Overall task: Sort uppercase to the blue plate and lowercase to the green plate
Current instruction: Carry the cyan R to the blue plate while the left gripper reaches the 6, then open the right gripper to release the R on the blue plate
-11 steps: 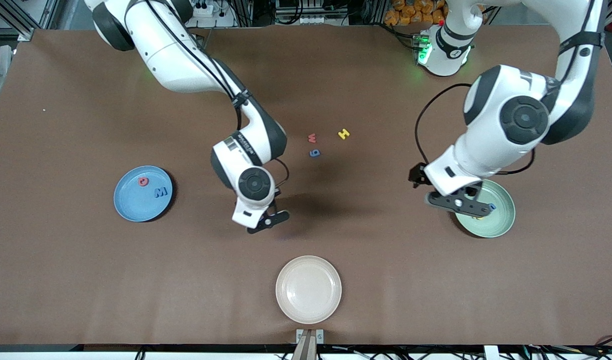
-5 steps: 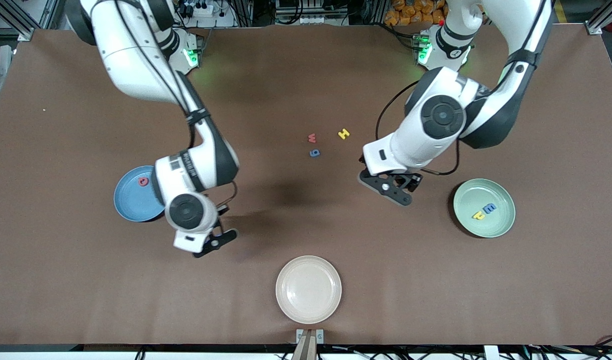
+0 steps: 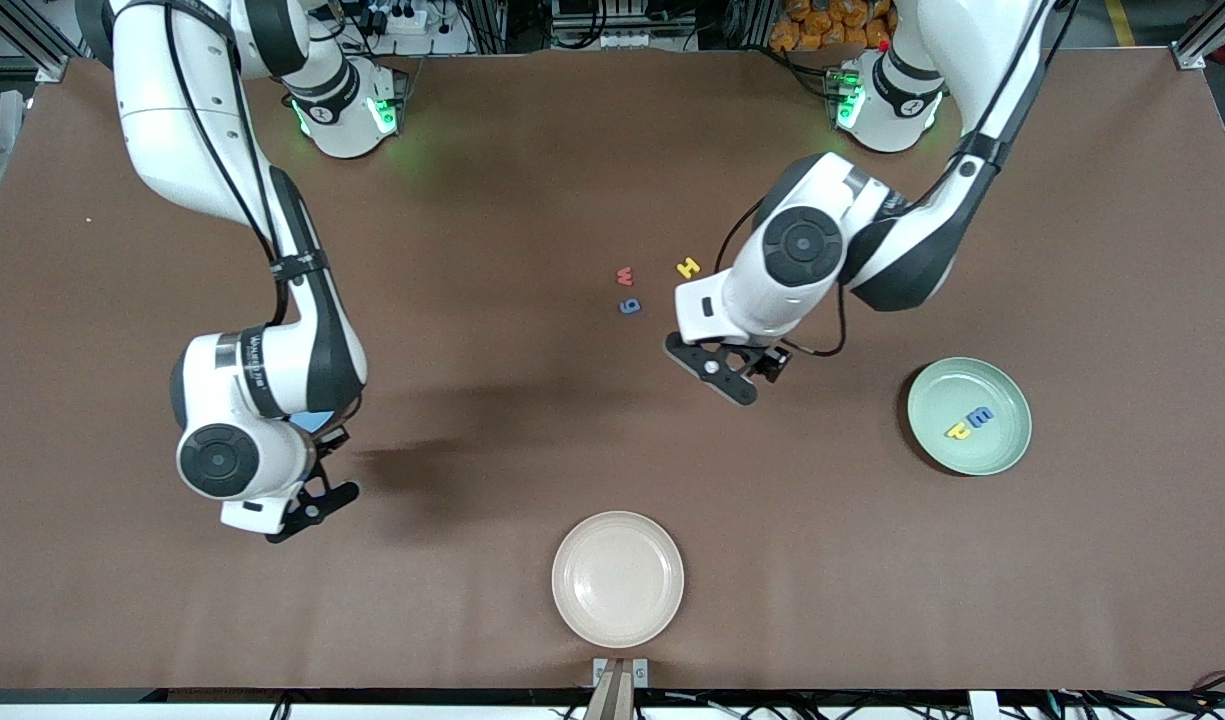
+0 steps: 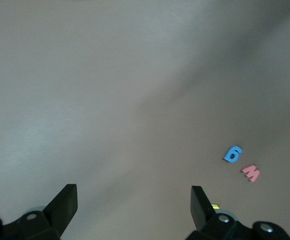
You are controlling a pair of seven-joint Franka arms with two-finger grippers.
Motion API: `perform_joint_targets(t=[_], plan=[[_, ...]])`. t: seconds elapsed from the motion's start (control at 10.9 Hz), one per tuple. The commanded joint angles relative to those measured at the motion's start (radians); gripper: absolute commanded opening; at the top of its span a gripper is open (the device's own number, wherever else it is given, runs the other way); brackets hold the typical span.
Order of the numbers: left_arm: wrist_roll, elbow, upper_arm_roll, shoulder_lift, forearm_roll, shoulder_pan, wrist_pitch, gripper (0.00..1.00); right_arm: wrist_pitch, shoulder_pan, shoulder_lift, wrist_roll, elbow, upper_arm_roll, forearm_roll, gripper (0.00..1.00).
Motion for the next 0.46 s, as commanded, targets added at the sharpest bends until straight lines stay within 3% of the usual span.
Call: perform_joint_targets(t=[0.0, 0.18, 0.37], plan=[[-0.058, 0.008, -0.038, 0.058, 0.036, -0.040, 0.034, 1.00, 0.085, -0.004, -0.129, -0.049, -0.226, -0.025, 0.014, 0.13], [-0.107, 0.008, -0.043, 0.085, 0.106, -0.083, 0.037, 1.00, 0.220, -0.009, -0.235, -0.059, -0.429, -0.028, 0.009, 0.13], [-0.107, 0.004, -0.061, 0.109, 0.114, -0.097, 0.077, 1.00, 0.305, -0.038, -0.270, -0.108, -0.532, -0.029, 0.010, 0.13]])
